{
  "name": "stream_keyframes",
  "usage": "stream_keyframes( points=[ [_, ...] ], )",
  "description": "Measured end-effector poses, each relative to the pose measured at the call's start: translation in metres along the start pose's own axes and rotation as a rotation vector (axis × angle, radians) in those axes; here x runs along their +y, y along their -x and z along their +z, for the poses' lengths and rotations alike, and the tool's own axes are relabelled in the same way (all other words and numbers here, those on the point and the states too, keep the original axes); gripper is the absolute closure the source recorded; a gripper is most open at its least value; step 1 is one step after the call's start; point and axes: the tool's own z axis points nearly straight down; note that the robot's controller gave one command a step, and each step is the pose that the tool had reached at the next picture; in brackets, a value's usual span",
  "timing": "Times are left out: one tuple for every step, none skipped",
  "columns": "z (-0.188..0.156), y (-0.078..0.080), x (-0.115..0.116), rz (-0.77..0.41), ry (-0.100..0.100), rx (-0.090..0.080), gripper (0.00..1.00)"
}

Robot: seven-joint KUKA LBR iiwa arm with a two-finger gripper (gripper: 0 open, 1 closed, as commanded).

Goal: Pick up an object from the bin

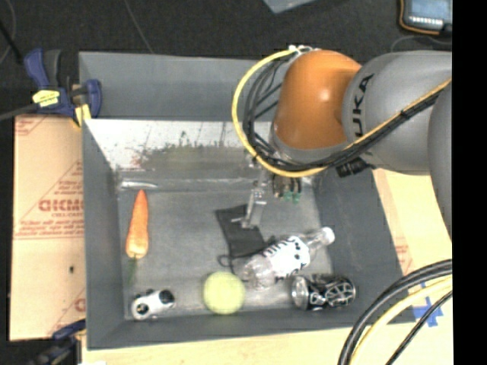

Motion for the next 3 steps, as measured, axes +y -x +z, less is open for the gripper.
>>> stream_keyframes(
  points=[
    [0.036,-0.010,-0.028,0.026,-0.001,0.007,0.00],
    [0.059,-0.019,-0.035,0.051,-0.002,-0.001,0.00],
    [0.087,-0.025,-0.029,0.158,0.000,0.000,0.00]
  ],
)
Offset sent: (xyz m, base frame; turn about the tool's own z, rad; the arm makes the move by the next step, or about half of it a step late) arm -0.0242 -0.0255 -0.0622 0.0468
